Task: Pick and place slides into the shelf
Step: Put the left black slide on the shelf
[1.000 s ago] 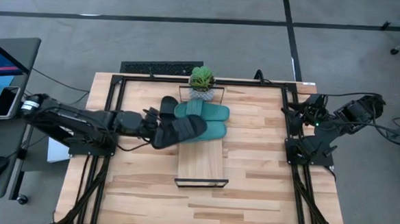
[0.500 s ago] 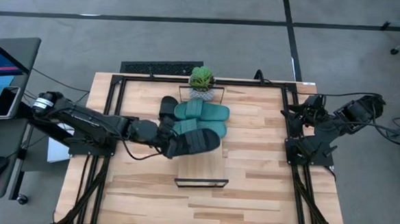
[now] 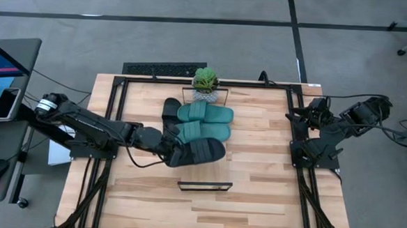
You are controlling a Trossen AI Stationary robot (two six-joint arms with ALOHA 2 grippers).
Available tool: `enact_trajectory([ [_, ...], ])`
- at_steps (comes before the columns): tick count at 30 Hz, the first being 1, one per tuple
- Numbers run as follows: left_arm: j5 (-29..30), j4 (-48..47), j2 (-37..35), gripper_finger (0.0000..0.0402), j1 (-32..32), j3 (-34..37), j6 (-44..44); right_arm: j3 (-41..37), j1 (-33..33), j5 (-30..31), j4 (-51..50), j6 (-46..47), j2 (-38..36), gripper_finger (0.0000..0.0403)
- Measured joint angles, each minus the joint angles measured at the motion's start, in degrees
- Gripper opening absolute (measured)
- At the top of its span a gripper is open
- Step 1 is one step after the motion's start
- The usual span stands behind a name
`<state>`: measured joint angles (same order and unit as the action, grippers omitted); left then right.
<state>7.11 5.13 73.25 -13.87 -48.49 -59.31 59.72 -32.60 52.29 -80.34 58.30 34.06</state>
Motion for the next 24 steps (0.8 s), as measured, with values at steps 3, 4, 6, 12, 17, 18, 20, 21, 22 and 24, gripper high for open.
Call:
enact_trajectory([
  [3,-0.67,0.93,0.93,0.0000,0.17,-0.04,0.01,0.00,0.00,0.00,0.00,0.16,0.01,0.0166],
  [4,-1.64,0.95,1.07,0.0000,0.25,-0.02,0.01,0.00,0.00,0.00,0.00,0.16,0.01,0.0166],
  [6,-3.04,3.25,2.33,0.0000,0.51,-0.06,0.01,0.00,0.00,-0.11,0.00,0.18,-0.02,0.0166],
  [12,-7.97,8.20,6.41,0.0000,2.21,-0.05,-0.28,0.02,0.00,-0.95,-0.02,0.18,0.02,0.0166],
  [17,-11.43,9.13,8.83,0.0000,3.69,0.09,-1.53,0.02,0.00,-1.49,-0.09,0.18,0.01,0.0166],
  [18,-11.75,9.74,9.42,0.0000,4.06,0.04,-1.52,0.02,0.00,-1.49,-0.09,0.18,0.01,0.0166],
  [20,-12.96,8.87,9.85,0.0000,4.94,-0.08,-1.51,0.02,0.00,-1.49,-0.09,0.16,0.01,0.0166],
  [21,-13.46,8.24,9.91,0.0000,5.26,0.00,-1.49,0.02,0.00,-1.49,-0.09,0.14,-0.02,0.0166],
  [22,-13.90,8.55,10.44,0.0000,5.61,0.00,-1.46,0.02,0.00,-1.49,-0.13,0.14,-0.02,0.0166],
  [24,-14.98,8.11,11.21,0.0000,6.38,-0.04,-1.46,0.02,0.00,-1.50,-0.17,0.16,0.01,0.0166],
])
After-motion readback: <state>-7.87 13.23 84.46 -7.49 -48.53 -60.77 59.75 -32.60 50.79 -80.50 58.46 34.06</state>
